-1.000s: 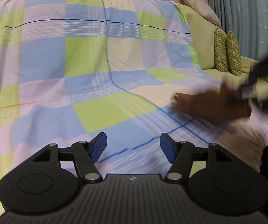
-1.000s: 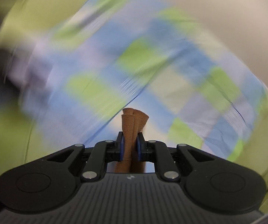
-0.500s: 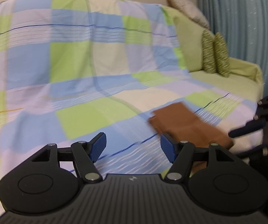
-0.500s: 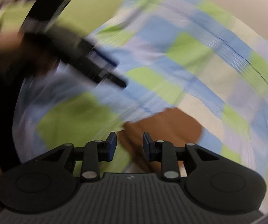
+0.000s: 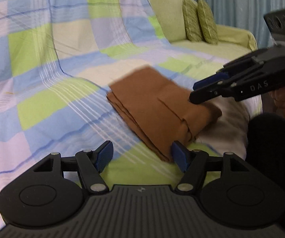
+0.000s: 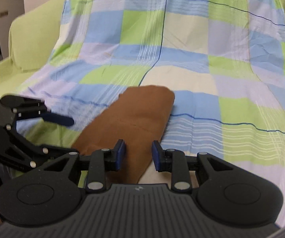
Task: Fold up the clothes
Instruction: 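Lower the brown garment back onto the blanket and open the right gripper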
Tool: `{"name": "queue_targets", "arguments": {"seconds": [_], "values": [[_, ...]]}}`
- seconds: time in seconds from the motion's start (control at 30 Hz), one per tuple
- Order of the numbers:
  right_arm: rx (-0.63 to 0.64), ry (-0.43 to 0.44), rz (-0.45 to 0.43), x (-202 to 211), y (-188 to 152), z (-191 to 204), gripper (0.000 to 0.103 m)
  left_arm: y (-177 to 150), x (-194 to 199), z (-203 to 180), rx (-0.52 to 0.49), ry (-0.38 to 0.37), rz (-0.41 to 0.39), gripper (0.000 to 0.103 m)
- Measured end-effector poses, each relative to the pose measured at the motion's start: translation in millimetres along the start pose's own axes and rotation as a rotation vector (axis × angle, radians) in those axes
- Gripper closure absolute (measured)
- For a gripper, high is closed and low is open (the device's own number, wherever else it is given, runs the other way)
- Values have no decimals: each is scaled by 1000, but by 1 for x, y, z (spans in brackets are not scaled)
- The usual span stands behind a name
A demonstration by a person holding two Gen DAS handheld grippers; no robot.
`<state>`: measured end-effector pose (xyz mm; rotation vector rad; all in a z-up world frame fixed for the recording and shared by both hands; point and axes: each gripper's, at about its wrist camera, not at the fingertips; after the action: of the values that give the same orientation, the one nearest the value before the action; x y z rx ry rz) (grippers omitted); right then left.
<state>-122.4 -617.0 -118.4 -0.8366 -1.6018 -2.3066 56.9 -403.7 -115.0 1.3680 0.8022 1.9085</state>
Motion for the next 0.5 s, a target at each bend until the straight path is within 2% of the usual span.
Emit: {"name": "queue_targets", "arguments": {"seconds": [0.07,0.13,0.23,0.27,0.43,0.5], "values": [[16,9,-46,3,4,3,78,10,-3,6,15,22,-38,36],[17,37,-50,3,2,4,78,13,-12,8,8,26,-31,36],[10,55,24,-12,-2,-1,77,8,-28,5,-27,6,22,36],[3,61,27,-12,-1,-4,78,7,-26,7,-12,9,9,36],[-1,60,-41,-16,25,-10,78,4,-23,8,9,10,5,36],[17,58,-33,-32,33,-12,78,0,-23,7,21,6,6,36]]}}
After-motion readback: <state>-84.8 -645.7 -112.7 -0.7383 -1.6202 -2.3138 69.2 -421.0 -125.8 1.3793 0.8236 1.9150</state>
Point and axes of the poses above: each gripper's, at about its wrist camera, not at the fingertips, and x roughly against the way its jaws point, z to its left, y to its top, and after that the axes turned 14 degrees about -x, right-handed
